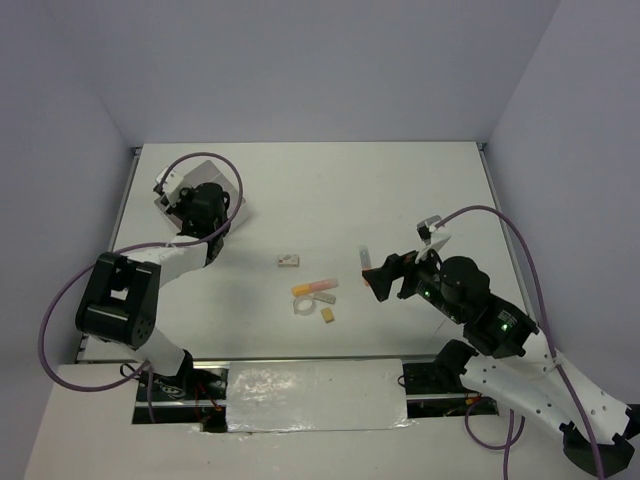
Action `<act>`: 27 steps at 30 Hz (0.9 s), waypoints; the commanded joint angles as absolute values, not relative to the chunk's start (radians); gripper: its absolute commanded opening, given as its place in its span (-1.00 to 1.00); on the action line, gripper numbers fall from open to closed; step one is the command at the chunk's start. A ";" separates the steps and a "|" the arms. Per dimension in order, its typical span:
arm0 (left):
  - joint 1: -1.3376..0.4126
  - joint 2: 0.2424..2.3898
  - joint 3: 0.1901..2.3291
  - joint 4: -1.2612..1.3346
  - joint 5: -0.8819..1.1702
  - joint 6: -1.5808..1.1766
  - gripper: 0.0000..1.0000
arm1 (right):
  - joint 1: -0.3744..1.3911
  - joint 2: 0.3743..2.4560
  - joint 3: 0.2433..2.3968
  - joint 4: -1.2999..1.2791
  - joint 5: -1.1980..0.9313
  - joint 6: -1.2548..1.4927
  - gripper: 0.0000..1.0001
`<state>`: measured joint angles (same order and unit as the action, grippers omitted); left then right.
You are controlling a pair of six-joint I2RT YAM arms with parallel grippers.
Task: Sort the stationery into containers
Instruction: Place the stationery in the storage box.
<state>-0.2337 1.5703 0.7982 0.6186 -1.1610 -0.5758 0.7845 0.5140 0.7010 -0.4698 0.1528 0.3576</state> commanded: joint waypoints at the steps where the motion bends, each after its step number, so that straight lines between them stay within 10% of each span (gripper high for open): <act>1: -0.229 1.600 0.788 0.735 -1.160 -0.557 -0.92 | 0.781 0.534 0.722 -0.422 0.130 0.333 0.99; 14: -0.219 1.637 0.770 0.651 -1.189 -0.695 -0.73 | 0.778 0.554 0.729 -0.400 0.115 0.322 0.99; 27: -0.212 1.626 0.770 0.586 -1.204 -0.755 0.02 | 0.779 0.537 0.726 -0.403 0.114 0.322 0.99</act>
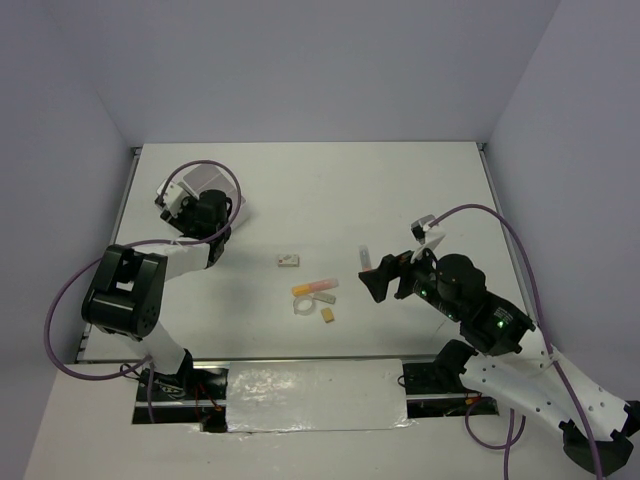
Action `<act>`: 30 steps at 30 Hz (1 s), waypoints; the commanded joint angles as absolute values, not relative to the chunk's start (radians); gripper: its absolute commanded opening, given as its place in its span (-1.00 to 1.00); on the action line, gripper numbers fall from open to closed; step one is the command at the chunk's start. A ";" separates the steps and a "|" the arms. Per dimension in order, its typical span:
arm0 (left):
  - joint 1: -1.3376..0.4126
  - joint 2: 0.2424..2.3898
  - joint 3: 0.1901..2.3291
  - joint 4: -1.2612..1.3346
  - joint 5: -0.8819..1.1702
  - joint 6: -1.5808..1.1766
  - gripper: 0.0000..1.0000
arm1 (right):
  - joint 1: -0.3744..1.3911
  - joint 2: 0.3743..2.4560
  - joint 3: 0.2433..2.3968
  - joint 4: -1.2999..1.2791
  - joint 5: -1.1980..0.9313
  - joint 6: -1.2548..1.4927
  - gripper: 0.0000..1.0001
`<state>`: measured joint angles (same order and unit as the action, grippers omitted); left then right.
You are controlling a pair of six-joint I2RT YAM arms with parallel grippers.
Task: Sort the stationery into containers
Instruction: Place the stationery in the storage box, then pick up the stationery from the center of the board.
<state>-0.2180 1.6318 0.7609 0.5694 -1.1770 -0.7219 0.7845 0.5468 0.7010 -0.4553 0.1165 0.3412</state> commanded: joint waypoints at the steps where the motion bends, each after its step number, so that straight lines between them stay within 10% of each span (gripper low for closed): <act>1: -0.212 1.626 0.769 0.583 -1.206 -0.758 0.03 | 0.779 0.537 0.726 -0.403 0.114 0.322 0.99; 7: -0.213 1.597 0.750 0.606 -1.167 -0.738 0.21 | 0.779 0.543 0.723 -0.396 0.110 0.321 0.99; 13: -0.267 1.451 0.912 0.239 -1.049 -0.805 0.98 | 0.779 0.587 0.723 -0.368 0.092 0.330 0.99; 30: -0.669 1.543 1.226 -0.454 -0.519 -0.666 0.99 | 0.781 0.631 0.721 -0.347 0.081 0.416 0.99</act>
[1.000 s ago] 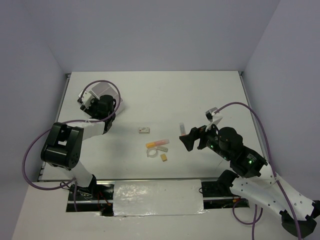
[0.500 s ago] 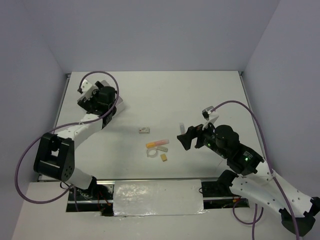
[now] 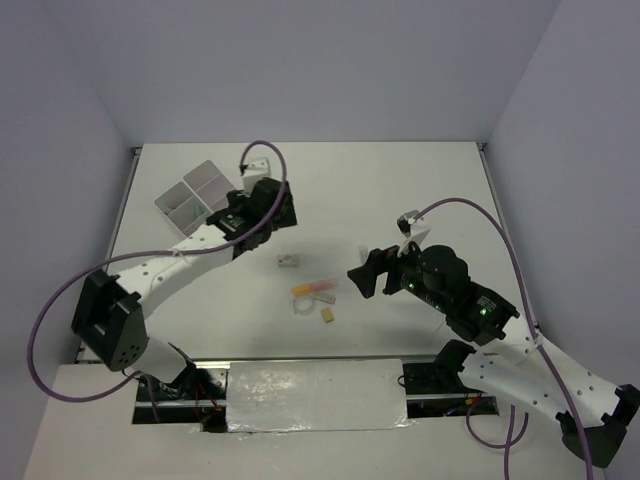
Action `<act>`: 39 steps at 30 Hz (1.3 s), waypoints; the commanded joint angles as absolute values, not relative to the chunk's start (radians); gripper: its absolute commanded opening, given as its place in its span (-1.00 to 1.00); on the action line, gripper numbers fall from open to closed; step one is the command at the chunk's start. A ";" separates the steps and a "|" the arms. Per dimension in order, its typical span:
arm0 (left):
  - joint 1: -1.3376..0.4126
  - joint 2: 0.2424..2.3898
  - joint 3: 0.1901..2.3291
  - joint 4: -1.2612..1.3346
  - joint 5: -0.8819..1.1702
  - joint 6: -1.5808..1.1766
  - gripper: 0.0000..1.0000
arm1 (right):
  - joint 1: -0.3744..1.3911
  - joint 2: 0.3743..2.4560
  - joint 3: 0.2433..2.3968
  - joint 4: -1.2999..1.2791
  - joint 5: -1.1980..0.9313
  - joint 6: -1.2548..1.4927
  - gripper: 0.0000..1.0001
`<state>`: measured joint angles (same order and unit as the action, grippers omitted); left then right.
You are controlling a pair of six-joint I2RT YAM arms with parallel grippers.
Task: Sort the stationery into containers
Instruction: Pick up the stationery from the center of the board.
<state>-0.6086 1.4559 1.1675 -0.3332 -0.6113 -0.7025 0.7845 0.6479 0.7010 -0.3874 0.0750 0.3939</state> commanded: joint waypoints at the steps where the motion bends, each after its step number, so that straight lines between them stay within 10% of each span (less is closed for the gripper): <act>1: -0.698 1.574 1.233 -0.474 -0.518 -0.676 0.99 | 0.779 0.623 0.719 -0.348 0.081 0.420 0.99; 29: -0.683 1.879 1.206 -0.404 -0.417 -0.683 0.91 | 0.781 0.575 0.703 -0.364 0.031 0.387 0.99; 35: -0.678 1.911 1.192 -0.390 -0.381 -0.696 0.65 | 0.781 0.575 0.704 -0.365 0.031 0.385 0.99; 39: -0.677 1.888 1.152 -0.368 -0.365 -0.703 0.04 | 0.782 0.557 0.689 -0.356 0.032 0.385 0.98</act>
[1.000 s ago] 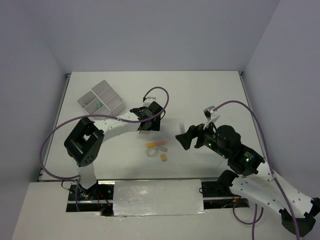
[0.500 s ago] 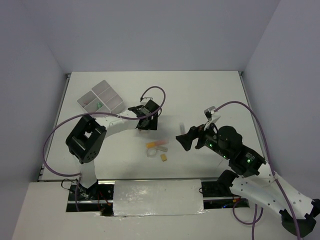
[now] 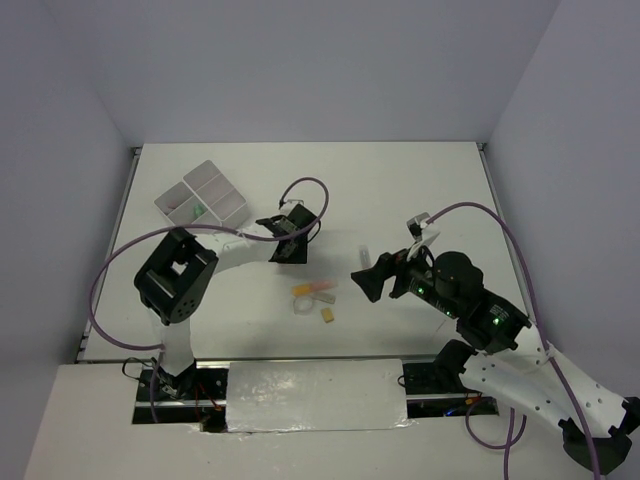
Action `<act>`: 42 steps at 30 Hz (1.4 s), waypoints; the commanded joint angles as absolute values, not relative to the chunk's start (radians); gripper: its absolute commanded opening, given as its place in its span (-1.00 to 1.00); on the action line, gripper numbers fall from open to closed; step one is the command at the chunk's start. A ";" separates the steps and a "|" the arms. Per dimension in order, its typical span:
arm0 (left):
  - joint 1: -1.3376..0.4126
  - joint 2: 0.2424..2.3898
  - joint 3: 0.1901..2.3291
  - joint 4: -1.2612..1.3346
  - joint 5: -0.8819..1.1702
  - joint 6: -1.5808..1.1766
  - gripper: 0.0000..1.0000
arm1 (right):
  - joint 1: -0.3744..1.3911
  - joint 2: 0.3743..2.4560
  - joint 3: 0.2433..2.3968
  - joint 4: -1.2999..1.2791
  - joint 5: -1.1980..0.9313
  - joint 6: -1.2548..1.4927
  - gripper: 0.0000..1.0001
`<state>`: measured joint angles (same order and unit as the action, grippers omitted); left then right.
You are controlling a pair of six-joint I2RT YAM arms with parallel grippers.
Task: Sort the stationery into containers
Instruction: Pick up the stationery from the center of the board, then place the stationery in the storage box.
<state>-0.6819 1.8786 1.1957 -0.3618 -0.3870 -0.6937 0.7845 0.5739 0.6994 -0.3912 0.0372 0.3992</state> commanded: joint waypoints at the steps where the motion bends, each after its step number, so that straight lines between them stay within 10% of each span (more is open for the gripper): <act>1: -0.678 1.867 1.147 -0.368 -0.370 -0.706 -0.13 | 0.781 0.554 0.686 -0.351 0.034 0.385 0.99; 3: -0.678 1.838 1.134 -0.382 -0.405 -0.719 -0.53 | 0.781 0.554 0.680 -0.347 0.031 0.385 0.99; 10: -0.608 1.666 1.126 -0.463 -0.564 -0.805 -1.00 | 0.781 0.571 0.667 -0.315 0.008 0.388 0.98; 42: -0.230 1.591 1.189 -0.562 -0.890 -1.009 -0.64 | 0.781 0.578 0.683 -0.336 -0.040 0.379 0.99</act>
<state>-0.2348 1.5734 1.1675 -0.6315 -0.8768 -1.0458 0.7845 0.5705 0.6460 -0.3557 -0.0288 0.3981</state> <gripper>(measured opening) 0.615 0.994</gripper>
